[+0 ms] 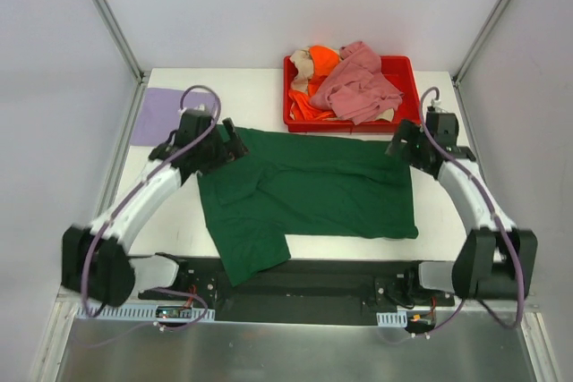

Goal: Fold and stack the t-shirts
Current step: Fold the flattened tshirt in 1/3 of the way

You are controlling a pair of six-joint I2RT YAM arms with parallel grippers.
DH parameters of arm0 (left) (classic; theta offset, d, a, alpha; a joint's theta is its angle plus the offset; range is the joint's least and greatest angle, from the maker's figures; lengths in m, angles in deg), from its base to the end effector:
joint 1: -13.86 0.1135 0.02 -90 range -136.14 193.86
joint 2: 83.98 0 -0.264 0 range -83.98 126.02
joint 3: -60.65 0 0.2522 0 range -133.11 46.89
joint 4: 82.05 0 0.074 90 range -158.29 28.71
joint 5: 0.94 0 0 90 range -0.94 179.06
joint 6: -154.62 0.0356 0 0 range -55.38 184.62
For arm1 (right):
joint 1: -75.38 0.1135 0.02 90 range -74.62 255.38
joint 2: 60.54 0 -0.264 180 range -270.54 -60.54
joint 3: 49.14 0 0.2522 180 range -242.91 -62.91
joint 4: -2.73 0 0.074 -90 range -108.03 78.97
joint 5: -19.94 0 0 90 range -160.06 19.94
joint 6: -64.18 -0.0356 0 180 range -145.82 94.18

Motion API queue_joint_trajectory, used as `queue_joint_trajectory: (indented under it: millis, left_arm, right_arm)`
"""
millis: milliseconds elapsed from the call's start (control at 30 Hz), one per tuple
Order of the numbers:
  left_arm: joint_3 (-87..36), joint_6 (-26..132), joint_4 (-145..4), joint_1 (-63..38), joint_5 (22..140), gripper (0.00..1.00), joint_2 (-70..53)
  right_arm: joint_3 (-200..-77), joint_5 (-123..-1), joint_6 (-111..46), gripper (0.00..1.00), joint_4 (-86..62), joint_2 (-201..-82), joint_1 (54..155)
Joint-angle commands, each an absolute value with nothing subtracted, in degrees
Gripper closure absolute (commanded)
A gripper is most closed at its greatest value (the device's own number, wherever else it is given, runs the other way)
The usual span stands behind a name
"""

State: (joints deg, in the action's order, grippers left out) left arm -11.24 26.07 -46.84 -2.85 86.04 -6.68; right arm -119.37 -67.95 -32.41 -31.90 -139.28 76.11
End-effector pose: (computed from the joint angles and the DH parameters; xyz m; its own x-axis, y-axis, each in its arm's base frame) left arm 0.2831 -0.0870 0.2759 -0.6905 -0.4425 -0.5722 -0.1341 0.8557 -0.4999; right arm 0.2978 0.0051 0.2602 -0.6838 0.1060 -0.7220 0.0391 0.9933 0.1088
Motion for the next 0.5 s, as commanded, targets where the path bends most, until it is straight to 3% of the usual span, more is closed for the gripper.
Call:
queue_joint_trajectory:
  millis: [0,233,467]
  left_arm:
    - [2.1,22.0,-41.5,-7.8,83.0,0.01,-22.0]
    - [14.2,13.3,-20.9,-19.0,84.6,0.07,-40.1]
    - [25.0,7.8,-18.5,-23.0,71.6,0.3,-48.4]
  right_arm:
    - [-110.6,-69.7,-35.2,0.04,-34.3,-127.2,76.1]
    - [-102.0,-75.0,-37.6,0.04,-35.6,-113.7,76.0]
    - [-100.1,-74.9,-36.6,0.04,-36.2,-110.9,76.0]
